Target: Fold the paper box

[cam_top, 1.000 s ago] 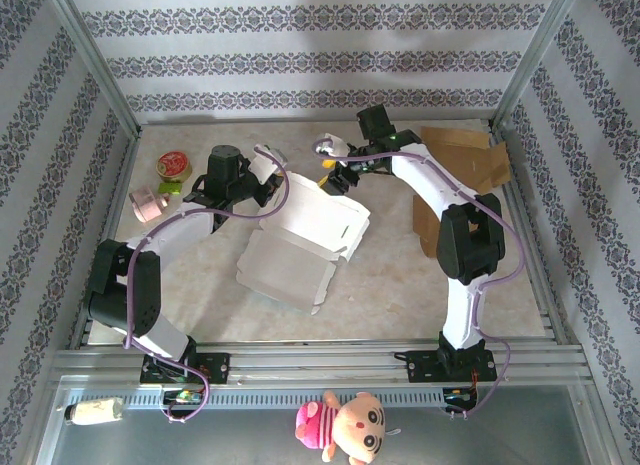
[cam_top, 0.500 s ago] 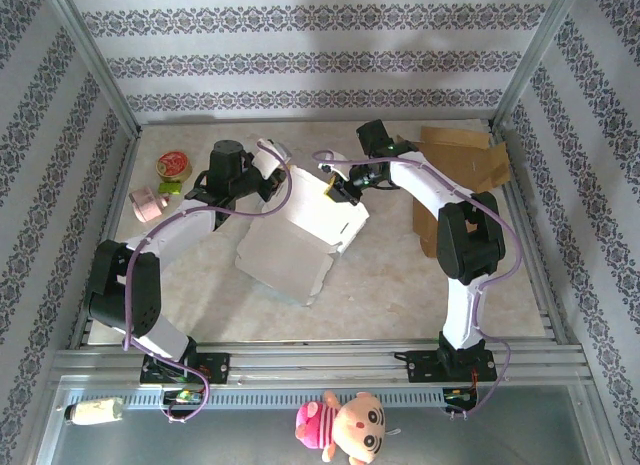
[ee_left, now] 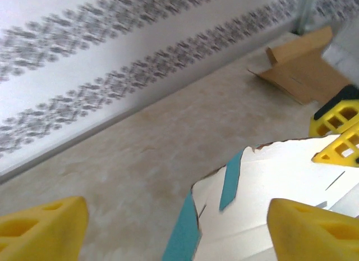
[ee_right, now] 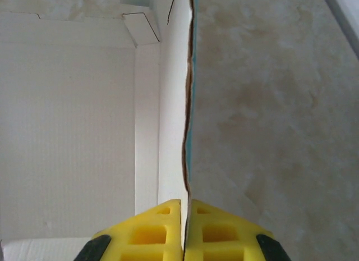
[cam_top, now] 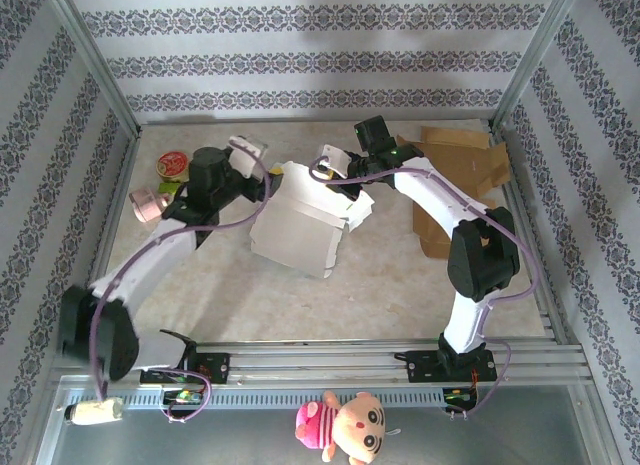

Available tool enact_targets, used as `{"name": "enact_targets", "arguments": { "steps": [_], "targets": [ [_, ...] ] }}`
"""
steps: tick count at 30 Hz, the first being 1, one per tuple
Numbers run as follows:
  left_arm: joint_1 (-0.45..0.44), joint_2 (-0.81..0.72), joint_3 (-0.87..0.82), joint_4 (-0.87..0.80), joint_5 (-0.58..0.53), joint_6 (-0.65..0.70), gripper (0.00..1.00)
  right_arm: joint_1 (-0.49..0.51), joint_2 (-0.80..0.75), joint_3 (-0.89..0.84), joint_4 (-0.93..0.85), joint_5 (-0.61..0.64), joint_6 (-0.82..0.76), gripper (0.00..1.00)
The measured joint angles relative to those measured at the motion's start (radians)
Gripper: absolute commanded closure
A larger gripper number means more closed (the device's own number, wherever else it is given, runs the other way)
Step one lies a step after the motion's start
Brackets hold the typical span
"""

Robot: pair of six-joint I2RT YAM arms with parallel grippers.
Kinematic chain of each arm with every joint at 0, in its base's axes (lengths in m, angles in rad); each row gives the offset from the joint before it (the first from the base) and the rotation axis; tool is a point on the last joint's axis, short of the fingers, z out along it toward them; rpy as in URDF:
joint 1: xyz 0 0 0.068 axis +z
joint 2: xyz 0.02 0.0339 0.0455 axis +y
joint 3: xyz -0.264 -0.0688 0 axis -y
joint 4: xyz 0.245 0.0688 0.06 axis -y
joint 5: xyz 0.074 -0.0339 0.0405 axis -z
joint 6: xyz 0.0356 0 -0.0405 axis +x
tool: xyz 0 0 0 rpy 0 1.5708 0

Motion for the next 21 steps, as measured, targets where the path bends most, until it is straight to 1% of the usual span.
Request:
{"name": "enact_targets", "arguments": {
  "steps": [3,6,8,11,15,16,18,21],
  "targets": [
    [0.010,-0.110,-0.029,-0.046,-0.043,-0.028,0.10,0.000,0.000,0.000,-0.009,0.007,-0.012,0.93],
    [0.051,-0.139,-0.072,-0.074,-0.019,-0.035,0.07,0.001,0.002,0.016,-0.030,0.006,-0.028,0.93],
    [0.076,-0.110,-0.097,-0.092,0.013,-0.034,0.05,0.002,0.004,0.032,-0.039,0.005,-0.031,0.93],
    [0.087,-0.027,-0.105,-0.105,0.082,-0.027,0.03,0.006,0.005,0.046,-0.045,0.000,-0.034,0.93],
    [0.087,0.072,-0.105,-0.061,0.150,-0.008,0.02,0.020,0.015,0.051,-0.061,-0.005,-0.053,0.92],
    [0.087,0.093,-0.105,-0.039,0.152,0.000,0.03,0.026,0.019,0.051,-0.066,-0.006,-0.056,0.92],
    [0.087,0.133,-0.105,0.004,0.145,0.010,0.13,0.034,0.026,0.051,-0.073,-0.006,-0.056,0.92],
    [0.087,0.193,-0.099,0.042,0.118,0.029,0.38,0.040,0.034,0.051,-0.076,-0.005,-0.056,0.90]
  ]
}}
